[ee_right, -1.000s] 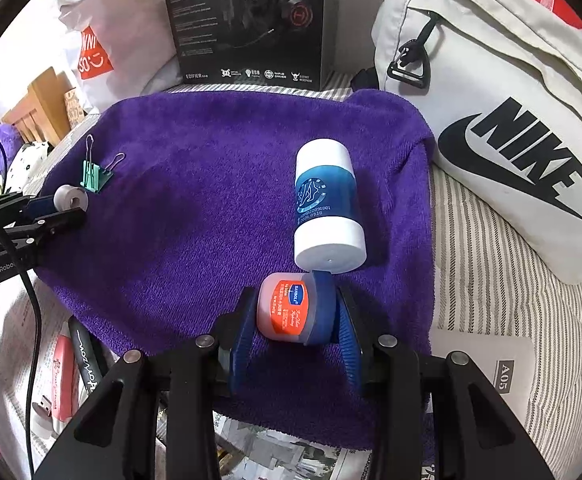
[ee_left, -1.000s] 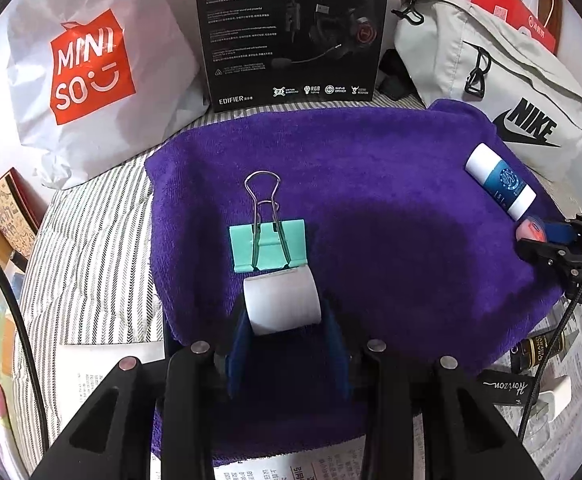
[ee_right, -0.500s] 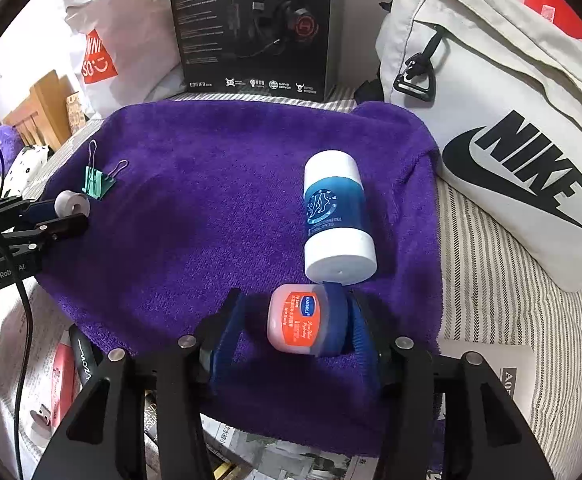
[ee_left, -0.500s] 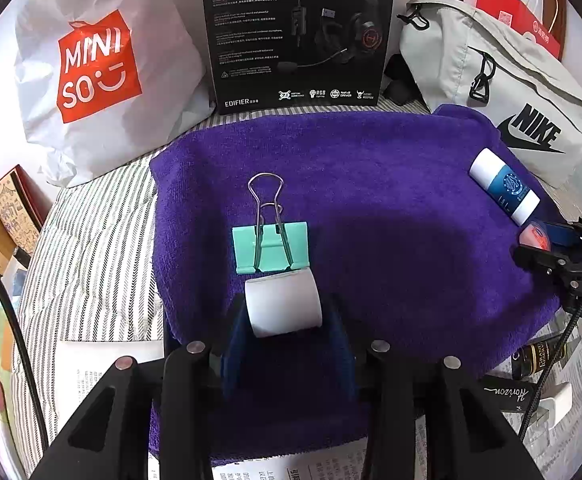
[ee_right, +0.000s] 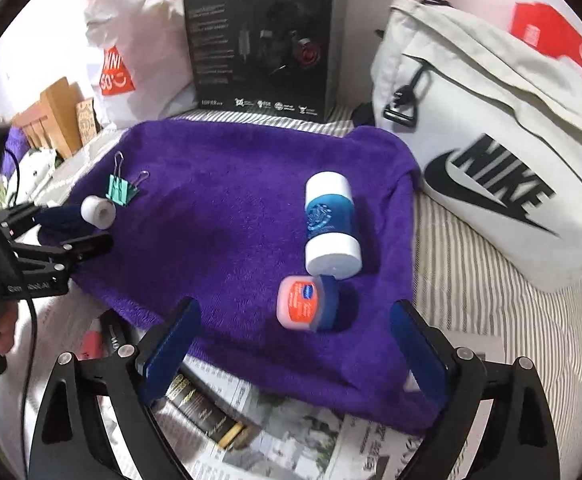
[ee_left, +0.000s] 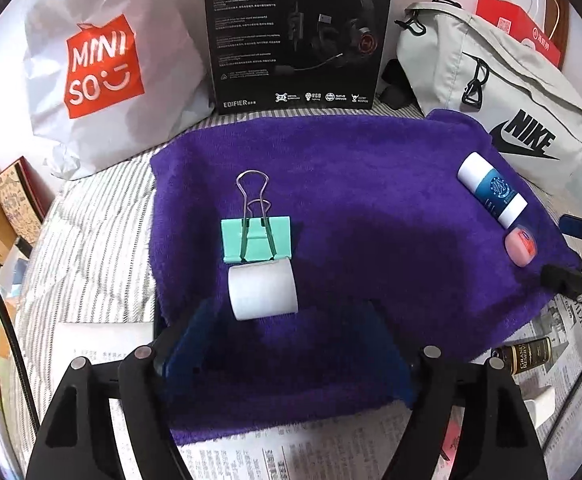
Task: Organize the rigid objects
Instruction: 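Grasp the white USB light on the newspaper with the left gripper while the right moves back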
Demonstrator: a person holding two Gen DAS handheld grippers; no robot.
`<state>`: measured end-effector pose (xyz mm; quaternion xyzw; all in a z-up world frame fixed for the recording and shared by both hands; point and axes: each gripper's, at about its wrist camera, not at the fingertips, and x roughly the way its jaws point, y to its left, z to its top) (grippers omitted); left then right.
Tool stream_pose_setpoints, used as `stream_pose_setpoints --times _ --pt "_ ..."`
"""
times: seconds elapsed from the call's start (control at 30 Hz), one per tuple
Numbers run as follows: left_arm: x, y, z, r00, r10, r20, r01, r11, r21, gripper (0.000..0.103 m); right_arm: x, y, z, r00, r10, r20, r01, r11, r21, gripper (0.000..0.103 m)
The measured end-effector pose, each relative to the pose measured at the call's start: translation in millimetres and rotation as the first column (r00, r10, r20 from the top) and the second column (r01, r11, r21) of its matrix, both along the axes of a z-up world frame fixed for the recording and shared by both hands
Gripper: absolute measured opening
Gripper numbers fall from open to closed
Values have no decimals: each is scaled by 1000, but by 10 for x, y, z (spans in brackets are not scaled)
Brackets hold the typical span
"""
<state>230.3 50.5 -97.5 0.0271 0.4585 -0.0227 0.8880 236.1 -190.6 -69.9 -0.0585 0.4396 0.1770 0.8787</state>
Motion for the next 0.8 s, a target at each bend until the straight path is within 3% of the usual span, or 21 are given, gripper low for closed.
stream_pose_setpoints --times 0.27,0.53,0.8 --pt "-191 69 244 999 25 22 -27 998 52 77 -201 -333 287 999 -45 -9 46 994 103 95" --pt "-546 135 429 998 52 17 -52 999 -12 77 -533 -464 336 999 -33 3 33 999 17 95" --pt "-944 -196 437 1000 -28 0 28 999 -24 77 -820 -458 305 1000 -22 -18 23 999 36 95"
